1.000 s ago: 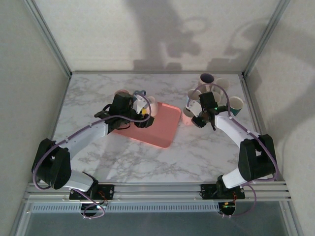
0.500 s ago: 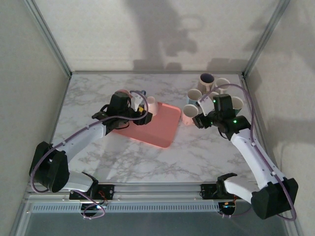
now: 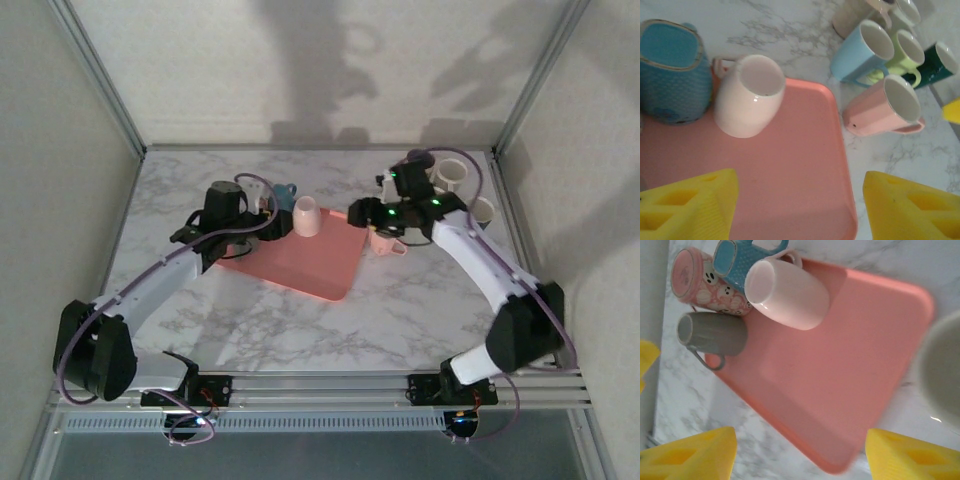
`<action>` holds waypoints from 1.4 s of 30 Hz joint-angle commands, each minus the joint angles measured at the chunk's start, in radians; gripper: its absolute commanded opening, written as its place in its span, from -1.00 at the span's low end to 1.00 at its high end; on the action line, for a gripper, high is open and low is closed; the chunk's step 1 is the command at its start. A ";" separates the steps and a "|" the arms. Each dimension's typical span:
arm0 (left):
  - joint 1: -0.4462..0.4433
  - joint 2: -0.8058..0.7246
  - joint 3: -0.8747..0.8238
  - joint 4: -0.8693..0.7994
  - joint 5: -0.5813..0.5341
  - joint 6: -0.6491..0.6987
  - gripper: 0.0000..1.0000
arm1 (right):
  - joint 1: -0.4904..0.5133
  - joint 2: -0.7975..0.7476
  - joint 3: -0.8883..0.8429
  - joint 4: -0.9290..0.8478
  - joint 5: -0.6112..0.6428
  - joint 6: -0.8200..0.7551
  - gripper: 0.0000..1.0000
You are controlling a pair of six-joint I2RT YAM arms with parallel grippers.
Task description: Turn the mug right side up
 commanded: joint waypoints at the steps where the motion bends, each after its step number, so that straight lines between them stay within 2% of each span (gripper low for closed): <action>1: 0.053 -0.050 -0.034 -0.026 0.036 -0.046 0.34 | 0.058 0.125 0.118 0.083 0.013 0.257 0.40; 10: 0.124 -0.104 -0.065 -0.067 0.052 0.010 0.34 | 0.134 0.463 0.398 0.044 0.101 0.488 0.51; 21: 0.151 -0.127 -0.084 -0.066 0.065 0.032 0.35 | 0.146 0.633 0.532 0.005 0.114 0.554 0.55; 29: 0.154 -0.133 -0.096 -0.066 0.062 0.034 0.35 | 0.153 0.620 0.476 -0.029 0.120 0.475 0.51; 42: 0.154 -0.133 -0.111 -0.048 0.072 0.030 0.35 | 0.140 0.369 0.195 -0.229 0.148 0.095 0.48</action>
